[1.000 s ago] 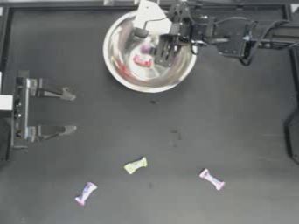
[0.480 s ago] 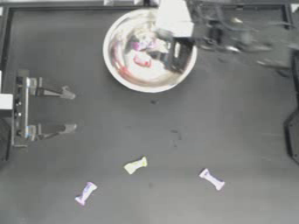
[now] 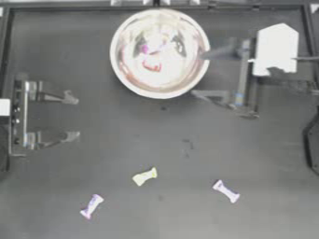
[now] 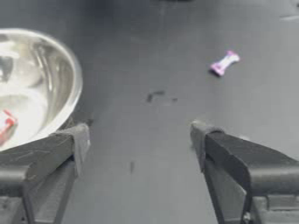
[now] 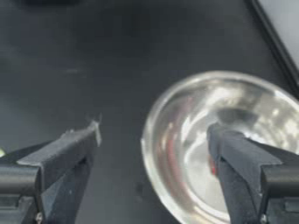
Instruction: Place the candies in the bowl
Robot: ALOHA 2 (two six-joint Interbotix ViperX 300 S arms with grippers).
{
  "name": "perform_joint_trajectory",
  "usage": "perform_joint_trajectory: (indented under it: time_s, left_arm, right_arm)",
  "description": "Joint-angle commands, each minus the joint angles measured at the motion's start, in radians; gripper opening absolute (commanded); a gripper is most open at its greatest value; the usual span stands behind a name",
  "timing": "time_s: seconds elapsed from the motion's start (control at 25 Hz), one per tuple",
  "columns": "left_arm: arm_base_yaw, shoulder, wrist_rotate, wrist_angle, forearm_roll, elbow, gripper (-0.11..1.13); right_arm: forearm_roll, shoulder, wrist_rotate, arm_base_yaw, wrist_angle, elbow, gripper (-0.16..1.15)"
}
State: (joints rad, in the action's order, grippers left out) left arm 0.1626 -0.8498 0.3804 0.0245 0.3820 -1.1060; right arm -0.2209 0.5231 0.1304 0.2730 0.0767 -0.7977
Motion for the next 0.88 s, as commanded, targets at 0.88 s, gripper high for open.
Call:
perform_joint_trajectory:
  time_s: [0.88]
  left_arm:
    - [0.012,-0.044,-0.202,0.344,-0.003,0.149,0.99]
  right_arm:
    - [0.126,0.483,0.011,-0.140,-0.041,-0.319,1.00]
